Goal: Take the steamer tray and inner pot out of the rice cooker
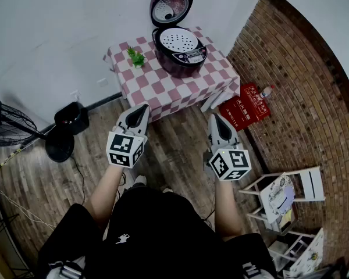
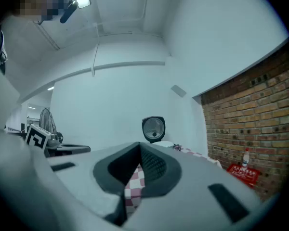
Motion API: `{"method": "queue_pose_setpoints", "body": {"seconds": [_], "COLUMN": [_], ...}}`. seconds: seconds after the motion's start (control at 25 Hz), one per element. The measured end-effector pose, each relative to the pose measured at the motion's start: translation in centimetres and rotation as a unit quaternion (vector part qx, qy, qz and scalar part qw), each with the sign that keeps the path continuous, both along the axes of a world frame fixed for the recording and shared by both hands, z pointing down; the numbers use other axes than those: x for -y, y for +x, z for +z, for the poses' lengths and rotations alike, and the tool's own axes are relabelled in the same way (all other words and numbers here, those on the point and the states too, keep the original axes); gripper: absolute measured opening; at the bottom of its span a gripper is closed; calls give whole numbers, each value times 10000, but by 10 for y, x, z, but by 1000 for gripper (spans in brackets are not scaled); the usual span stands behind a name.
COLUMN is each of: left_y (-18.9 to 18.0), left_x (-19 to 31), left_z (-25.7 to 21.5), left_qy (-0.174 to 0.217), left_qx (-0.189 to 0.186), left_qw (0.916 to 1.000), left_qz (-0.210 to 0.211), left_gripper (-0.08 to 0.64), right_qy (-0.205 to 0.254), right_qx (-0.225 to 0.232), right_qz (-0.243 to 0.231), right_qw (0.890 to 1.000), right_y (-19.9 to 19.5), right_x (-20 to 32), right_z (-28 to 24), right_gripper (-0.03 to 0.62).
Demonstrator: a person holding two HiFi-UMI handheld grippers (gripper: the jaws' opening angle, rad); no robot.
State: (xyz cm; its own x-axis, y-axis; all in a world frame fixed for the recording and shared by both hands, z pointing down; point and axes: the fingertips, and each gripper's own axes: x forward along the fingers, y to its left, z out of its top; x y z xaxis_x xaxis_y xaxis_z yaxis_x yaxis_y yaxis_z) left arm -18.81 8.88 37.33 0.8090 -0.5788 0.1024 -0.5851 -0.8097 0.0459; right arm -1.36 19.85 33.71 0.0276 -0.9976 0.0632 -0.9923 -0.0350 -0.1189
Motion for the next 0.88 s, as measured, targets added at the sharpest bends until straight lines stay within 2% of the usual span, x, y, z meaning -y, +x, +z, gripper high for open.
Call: {"method": "queue_pose_setpoints", "body": {"seconds": [0.24, 0.64, 0.88], "left_y": [-21, -36, -44], "left_x": [10, 39, 56], "left_z": [-3, -3, 2], "left_qy": [59, 237, 196], "left_qx": [40, 123, 135], "left_qw": [10000, 9992, 9988], "left_qz": [45, 306, 430], "left_gripper": [2, 2, 2], "right_qy": [62, 59, -38], "right_qx": [122, -20, 10], "right_qz": [37, 306, 459], "right_qw": [9999, 9995, 9989], "right_y": [-19, -36, -46], "right_x": [9, 28, 36], "right_z": [-2, -5, 1], "right_gripper": [2, 2, 2]}}
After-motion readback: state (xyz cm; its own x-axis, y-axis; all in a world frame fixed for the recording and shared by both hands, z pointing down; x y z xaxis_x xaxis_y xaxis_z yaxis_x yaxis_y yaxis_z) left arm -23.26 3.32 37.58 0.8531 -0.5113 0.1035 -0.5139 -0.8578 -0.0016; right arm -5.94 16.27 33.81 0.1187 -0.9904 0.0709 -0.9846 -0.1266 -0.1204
